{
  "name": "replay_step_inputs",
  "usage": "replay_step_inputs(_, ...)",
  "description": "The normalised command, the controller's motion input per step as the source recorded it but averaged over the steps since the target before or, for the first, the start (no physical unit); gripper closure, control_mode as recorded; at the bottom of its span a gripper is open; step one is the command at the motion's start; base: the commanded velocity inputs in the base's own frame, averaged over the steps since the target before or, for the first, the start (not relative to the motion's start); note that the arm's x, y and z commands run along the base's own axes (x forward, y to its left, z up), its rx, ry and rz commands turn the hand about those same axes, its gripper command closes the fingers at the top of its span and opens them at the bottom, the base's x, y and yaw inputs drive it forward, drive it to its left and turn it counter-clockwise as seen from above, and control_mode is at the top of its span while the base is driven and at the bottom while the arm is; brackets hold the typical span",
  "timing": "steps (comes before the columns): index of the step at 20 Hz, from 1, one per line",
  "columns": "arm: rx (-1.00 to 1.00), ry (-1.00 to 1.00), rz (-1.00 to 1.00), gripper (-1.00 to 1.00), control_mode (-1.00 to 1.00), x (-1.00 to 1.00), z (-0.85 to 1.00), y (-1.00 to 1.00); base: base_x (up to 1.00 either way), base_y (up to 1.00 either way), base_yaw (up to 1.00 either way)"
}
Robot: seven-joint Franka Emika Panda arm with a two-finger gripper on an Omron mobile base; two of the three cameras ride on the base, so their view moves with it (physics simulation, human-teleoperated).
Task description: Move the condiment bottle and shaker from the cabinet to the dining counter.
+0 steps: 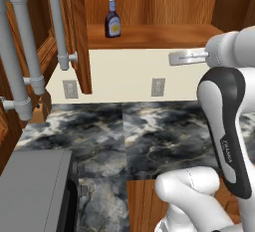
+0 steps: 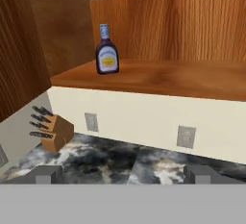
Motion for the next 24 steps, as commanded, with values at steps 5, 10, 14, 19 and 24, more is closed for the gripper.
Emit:
replay_step_inputs(5, 0.0, -0.04, 0.2, -1.0, -1.0, 0.49, 0.18, 0.23, 0.0, 0.0, 0.0)
replay_step_inputs(10, 0.0, -0.12, 0.2, -1.0, -1.0, 0.41, 0.06, 0.26, 0.0, 0.0, 0.0)
replay_step_inputs(14, 0.0, -0.01, 0.11, -1.0, -1.0, 0.41, 0.17, 0.14, 0.0, 0.0, 0.0)
replay_step_inputs(19, 0.0, 0.09, 0.01, -1.0, -1.0, 0.45, 0.11, 0.09, 0.0, 0.0, 0.0)
replay_step_inputs(24, 0.0, 0.12, 0.0, -1.0, -1.0, 0.5, 0.0, 0.02, 0.0, 0.0, 0.0)
